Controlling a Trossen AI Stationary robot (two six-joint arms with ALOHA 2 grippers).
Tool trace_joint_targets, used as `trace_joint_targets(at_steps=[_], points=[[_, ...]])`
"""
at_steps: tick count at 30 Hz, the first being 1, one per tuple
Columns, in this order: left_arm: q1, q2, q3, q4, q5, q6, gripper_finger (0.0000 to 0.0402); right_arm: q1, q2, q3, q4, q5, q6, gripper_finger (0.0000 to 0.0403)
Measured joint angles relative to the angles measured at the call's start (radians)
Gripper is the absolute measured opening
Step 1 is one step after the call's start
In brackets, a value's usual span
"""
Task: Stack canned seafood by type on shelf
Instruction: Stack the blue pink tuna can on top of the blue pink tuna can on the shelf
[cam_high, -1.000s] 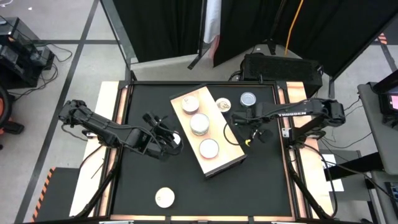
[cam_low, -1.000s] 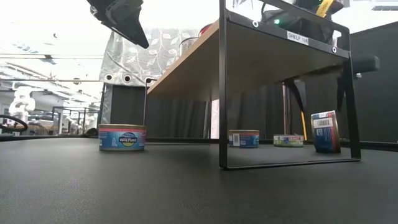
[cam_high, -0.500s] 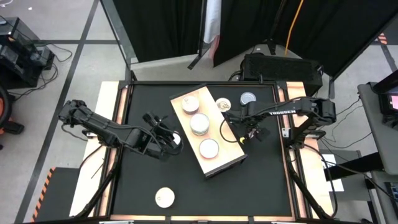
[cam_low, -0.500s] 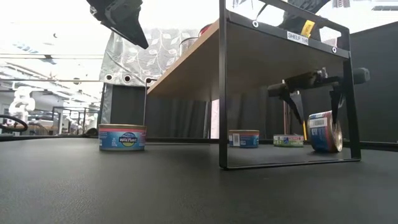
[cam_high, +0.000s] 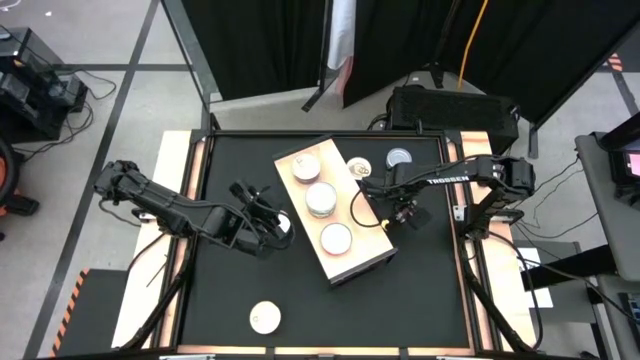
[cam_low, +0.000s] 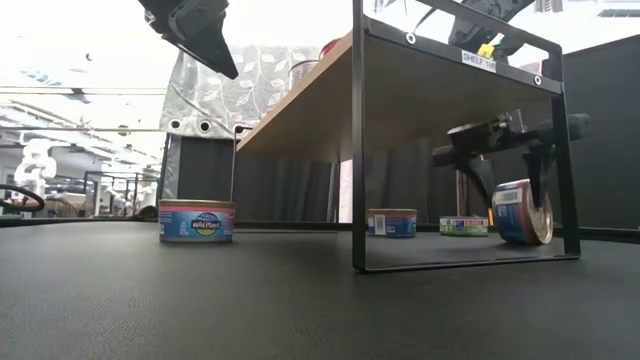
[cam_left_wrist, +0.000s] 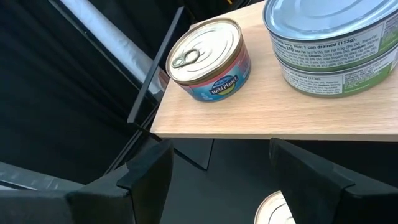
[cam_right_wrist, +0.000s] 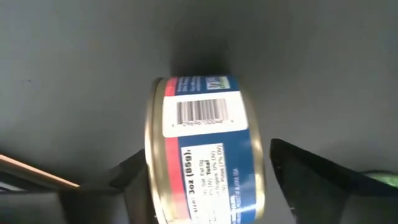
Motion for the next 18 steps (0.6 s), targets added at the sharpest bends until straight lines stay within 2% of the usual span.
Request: trace_joint_targets(at_steps=[6,9,13,18], points=[[0.000,0.000,0.000,0.000,0.000,0.000,0.0267,0.000,0.000,-0.002,-0.032,0.000,0.049,0.0206],[0.000,0.000,0.000,0.000,0.000,0.000,0.0267,0.000,0.000,-0.002,-0.050,0.003,0.082,0.0185],[0.000,0.000,0.000,0.001,0.000,0.001,0.0267,0.000,0.000,-0.002,-0.086,0.003,0.134,0.0180],[0.000,0.000,0.000,0.001,0.000,0.001,0.0267,0.000,0.000,0.003,-0.150,0.001,0.213,0.0201]])
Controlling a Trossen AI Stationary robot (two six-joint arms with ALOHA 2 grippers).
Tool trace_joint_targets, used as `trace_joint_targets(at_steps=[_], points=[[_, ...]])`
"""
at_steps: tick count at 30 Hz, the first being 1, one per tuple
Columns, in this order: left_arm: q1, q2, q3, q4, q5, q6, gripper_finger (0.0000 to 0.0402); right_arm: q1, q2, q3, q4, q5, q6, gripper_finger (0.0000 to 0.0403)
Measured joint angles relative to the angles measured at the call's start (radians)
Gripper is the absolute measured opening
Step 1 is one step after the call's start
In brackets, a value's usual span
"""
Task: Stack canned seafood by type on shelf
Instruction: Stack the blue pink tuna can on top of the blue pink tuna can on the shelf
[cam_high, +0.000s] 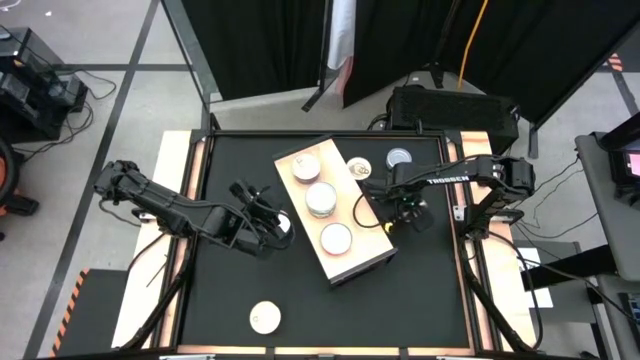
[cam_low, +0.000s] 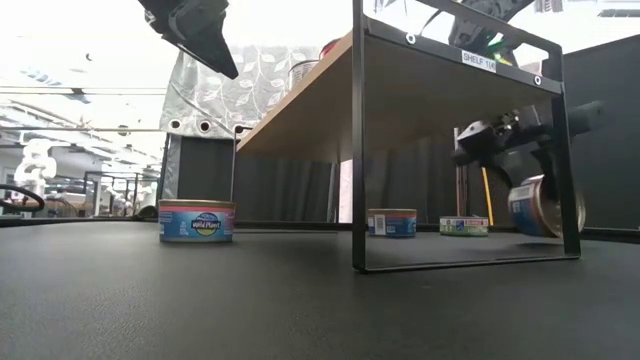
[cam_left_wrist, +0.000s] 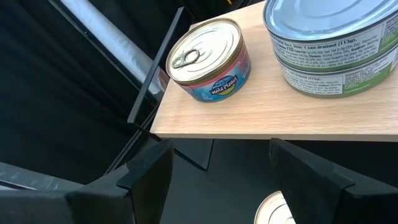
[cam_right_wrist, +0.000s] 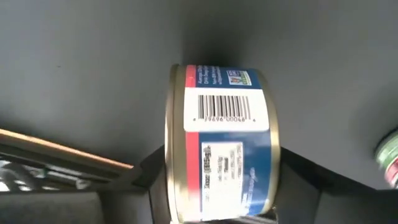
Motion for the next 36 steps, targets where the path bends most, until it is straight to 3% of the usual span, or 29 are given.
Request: trace_joint_targets(at_steps=[8,12,24,32,36], points=[[0.000,0.000,0.000,0.000,0.000,0.000,0.0267,0.000,0.000,0.108,-0.139,-0.074,0.152,0.0180],[0.000,0.000,0.000,0.000,-0.001,0.001,0.0267,0.001,-0.031,0.199,-0.196,-0.083,0.215,0.0189],[-0.001,-0.001,0.000,-0.021,-0.042,-0.003,0.0267,-0.012,-0.186,0.535,-0.241,0.031,0.317,0.0189],[0.000,-0.046,0.000,-0.019,-0.086,-0.005,0.0267,-0.037,-0.267,0.682,0.059,-0.024,0.388,0.0195],[-0.008,-0.090,0.017,-0.010,-0.187,0.050,0.0267,-0.052,-0.297,0.701,0.299,-0.094,0.506,0.0193]])
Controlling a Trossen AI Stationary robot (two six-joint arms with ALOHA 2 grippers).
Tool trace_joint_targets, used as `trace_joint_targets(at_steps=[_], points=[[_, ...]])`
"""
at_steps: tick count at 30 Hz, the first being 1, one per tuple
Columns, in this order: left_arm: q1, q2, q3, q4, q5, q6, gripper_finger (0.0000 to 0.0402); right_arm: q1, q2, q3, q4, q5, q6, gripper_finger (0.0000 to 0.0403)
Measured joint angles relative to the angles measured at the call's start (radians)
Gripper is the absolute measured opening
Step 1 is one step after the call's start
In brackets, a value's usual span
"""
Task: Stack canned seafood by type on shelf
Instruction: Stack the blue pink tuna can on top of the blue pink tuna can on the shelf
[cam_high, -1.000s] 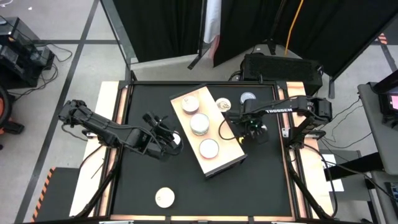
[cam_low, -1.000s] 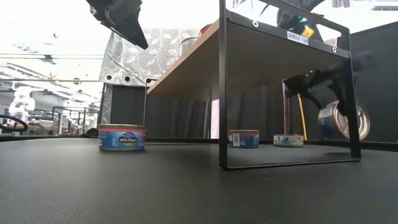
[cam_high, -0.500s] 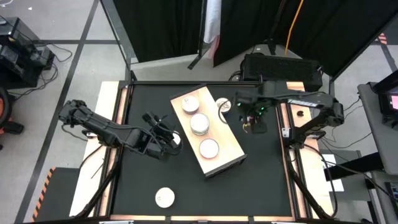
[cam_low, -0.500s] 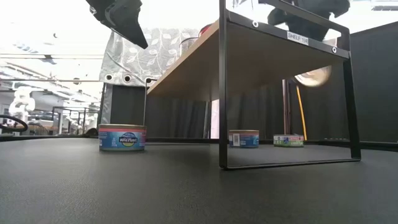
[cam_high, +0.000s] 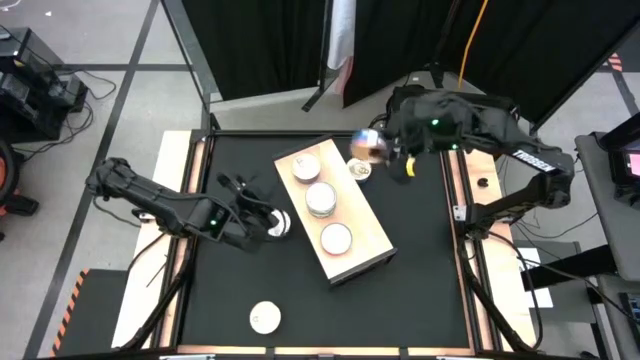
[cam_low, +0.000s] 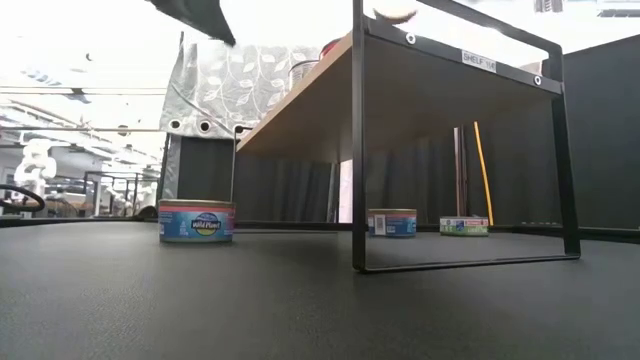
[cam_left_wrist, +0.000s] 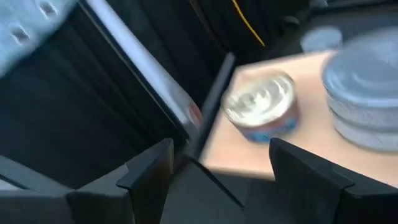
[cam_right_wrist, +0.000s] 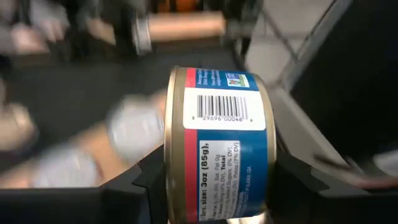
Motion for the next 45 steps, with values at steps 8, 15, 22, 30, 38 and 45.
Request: trace_joint_targets(at_steps=[8,15,22,30,38,45], points=[[-0.057,-0.070,0.066,0.448,-0.176,0.899,0.0267,-0.041,-0.003,0.000,0.419,-0.238,0.207,0.0195],[-0.073,-0.076,0.125,1.128,0.027,1.815,0.0267,-0.040,0.023,0.000,0.606,-0.345,0.325,0.0196],[-0.073,-0.069,0.138,1.225,0.415,2.340,0.0267,-0.040,0.054,0.000,0.691,-0.404,0.402,0.0196],[-0.047,-0.045,0.138,1.218,0.435,2.672,0.0267,-0.049,0.061,0.000,0.723,-0.434,0.477,0.0196],[0.072,-0.042,0.138,1.260,0.521,3.091,0.0267,-0.053,0.060,0.000,0.733,-0.455,0.530,0.0196],[0.156,-0.033,0.175,1.246,0.626,3.162,0.0267,-0.054,0.062,0.000,0.730,-0.453,0.524,0.0196]])
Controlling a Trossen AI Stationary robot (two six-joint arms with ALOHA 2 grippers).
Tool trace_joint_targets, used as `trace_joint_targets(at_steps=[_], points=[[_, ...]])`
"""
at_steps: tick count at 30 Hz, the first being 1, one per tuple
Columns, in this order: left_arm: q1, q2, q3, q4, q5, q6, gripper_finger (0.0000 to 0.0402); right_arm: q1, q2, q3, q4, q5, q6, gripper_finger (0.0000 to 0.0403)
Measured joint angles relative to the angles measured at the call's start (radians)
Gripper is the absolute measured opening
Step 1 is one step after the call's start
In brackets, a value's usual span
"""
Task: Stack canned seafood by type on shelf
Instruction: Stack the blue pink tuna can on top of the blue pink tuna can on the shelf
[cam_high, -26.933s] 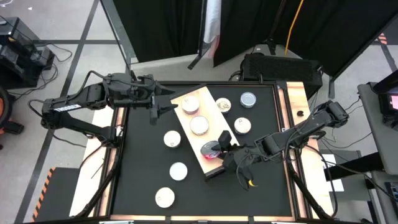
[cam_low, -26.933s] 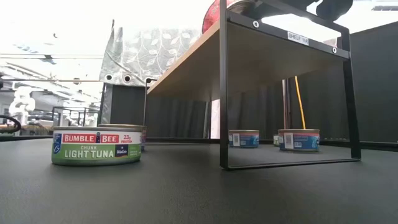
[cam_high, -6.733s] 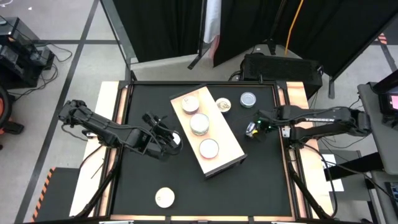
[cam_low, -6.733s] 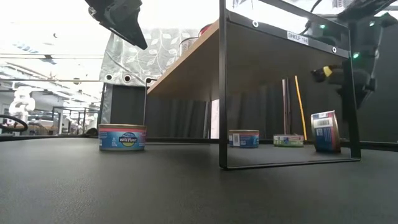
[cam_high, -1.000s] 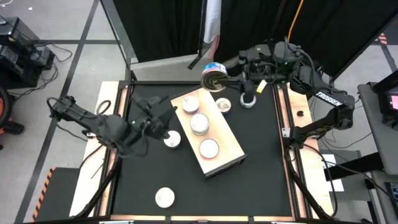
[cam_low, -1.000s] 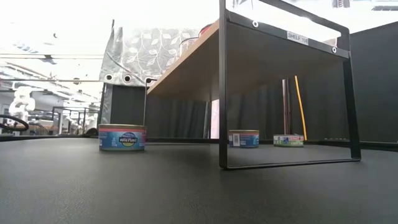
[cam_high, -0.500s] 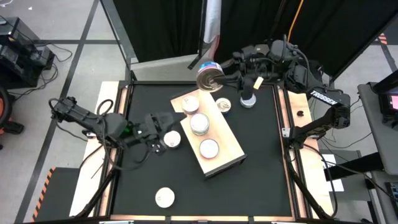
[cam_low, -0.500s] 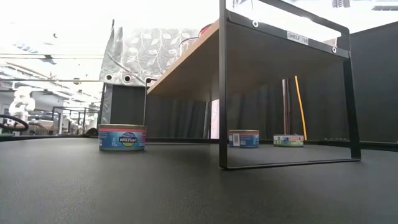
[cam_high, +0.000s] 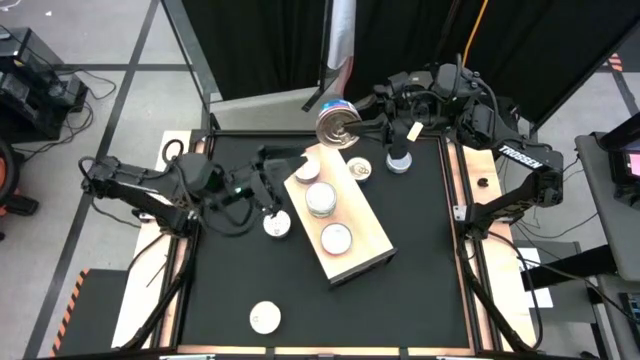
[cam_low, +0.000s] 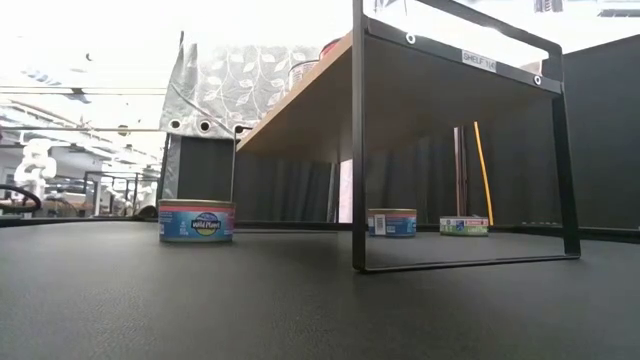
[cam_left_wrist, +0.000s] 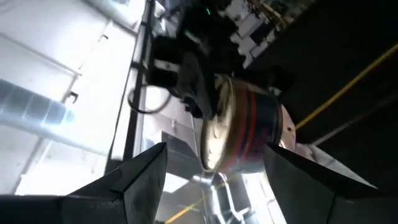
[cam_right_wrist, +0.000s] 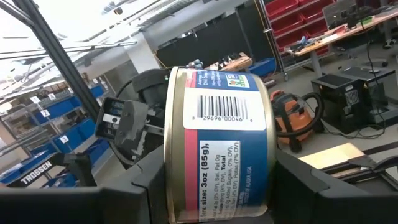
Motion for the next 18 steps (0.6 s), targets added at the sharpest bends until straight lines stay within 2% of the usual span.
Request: trace_joint_targets(at_steps=[8,18], points=[[0.122,0.053,0.012,-0.004,0.057,0.029,0.0267,0.000,0.027,0.000,-0.007,0.000,-0.010,0.0196],[0.146,0.070,0.012,0.012,0.075,0.032,0.0267,0.001,0.064,0.000,0.004,-0.006,-0.014,0.0196]])
